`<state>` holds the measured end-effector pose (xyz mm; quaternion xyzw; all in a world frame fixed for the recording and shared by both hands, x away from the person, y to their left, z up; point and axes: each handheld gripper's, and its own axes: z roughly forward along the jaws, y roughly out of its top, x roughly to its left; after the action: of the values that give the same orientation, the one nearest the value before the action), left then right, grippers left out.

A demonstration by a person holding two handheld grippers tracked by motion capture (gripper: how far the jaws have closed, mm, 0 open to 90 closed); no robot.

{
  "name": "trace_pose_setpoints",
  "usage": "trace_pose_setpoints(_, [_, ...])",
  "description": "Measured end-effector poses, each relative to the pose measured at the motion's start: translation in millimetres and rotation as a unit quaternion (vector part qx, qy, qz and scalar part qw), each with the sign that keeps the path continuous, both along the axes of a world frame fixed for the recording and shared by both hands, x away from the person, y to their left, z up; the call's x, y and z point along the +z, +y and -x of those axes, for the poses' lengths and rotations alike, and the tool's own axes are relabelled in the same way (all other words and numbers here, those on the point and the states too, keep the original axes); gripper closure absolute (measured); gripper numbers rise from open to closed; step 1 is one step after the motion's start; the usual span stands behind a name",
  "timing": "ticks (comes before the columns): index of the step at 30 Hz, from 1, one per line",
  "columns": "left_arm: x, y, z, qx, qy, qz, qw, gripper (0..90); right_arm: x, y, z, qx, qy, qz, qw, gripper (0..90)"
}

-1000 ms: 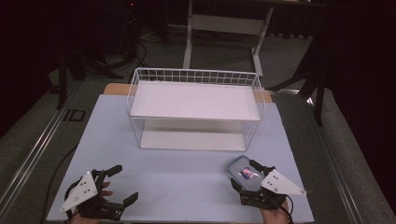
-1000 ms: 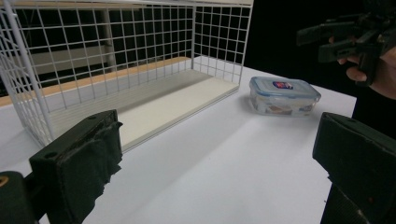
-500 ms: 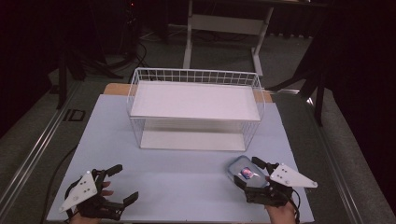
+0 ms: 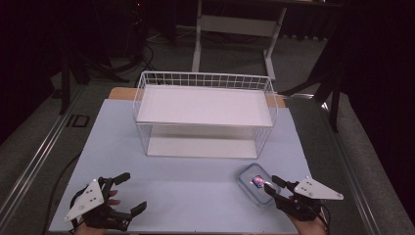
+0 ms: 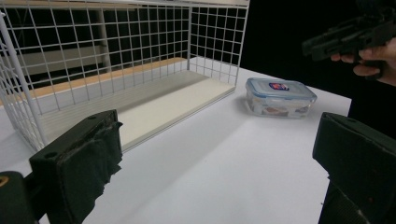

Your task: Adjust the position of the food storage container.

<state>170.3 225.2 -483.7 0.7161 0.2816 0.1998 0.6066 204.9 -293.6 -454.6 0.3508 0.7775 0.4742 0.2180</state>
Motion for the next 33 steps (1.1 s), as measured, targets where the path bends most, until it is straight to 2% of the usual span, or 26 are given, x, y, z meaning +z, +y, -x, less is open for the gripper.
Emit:
trace_pose_setpoints(6, [-0.8, -2.4, -2.1, -0.002, 0.001, -0.003, 1.0, 2.3, -14.1, -16.9, 11.6, 0.004, 0.021, 0.031, 0.9993, 88.0])
trace_pose_setpoints(7, [-0.8, -2.9, -2.3, -0.003, 0.001, -0.004, 1.0, 2.3, -17.5, -19.6, 12.6, 0.006, 0.026, 0.032, 0.9991, 89.7])
trace_pose_setpoints(11, [-0.7, -5.6, -2.9, -0.007, 0.0, -0.008, 0.9999, 2.3, -32.0, -29.3, 13.9, 0.006, 0.05, 0.049, 0.9976, 90.0])
trace_pose_setpoints(13, [-0.8, -6.5, -3.2, -0.008, -0.001, -0.009, 0.9999, 2.3, -38.0, -34.8, 14.4, 0.001, 0.061, 0.049, 0.997, 90.0])
trace_pose_setpoints(17, [-1.3, -7.6, -4.5, -0.01, 0.0, -0.011, 0.9999, 2.3, -49.0, -43.2, 14.5, -0.018, 0.072, 0.06, 0.9954, 90.0])
trace_pose_setpoints(19, [-0.8, -8.1, -4.5, -0.01, -0.002, -0.011, 0.9999, 2.3, -53.4, -47.4, 12.2, -0.023, 0.081, 0.052, 0.9951, 90.0])
trace_pose_setpoints(21, [-0.6, -8.4, -4.3, -0.011, -0.003, -0.012, 0.9999, 2.3, -57.6, -48.4, 9.4, -0.028, 0.087, 0.058, 0.9941, 90.0])
trace_pose_setpoints(28, [-0.2, -6.9, -3.4, -0.007, -0.004, -0.011, 0.9999, 2.3, -62.7, -49.3, -3.1, -0.047, 0.098, 0.054, 0.9926, 90.0])
trace_pose_setpoints(33, [-0.3, -7.2, -3.4, -0.007, -0.005, -0.014, 0.9999, 2.3, -61.9, -46.6, -9.0, -0.052, 0.094, 0.066, 0.9921, 90.0])
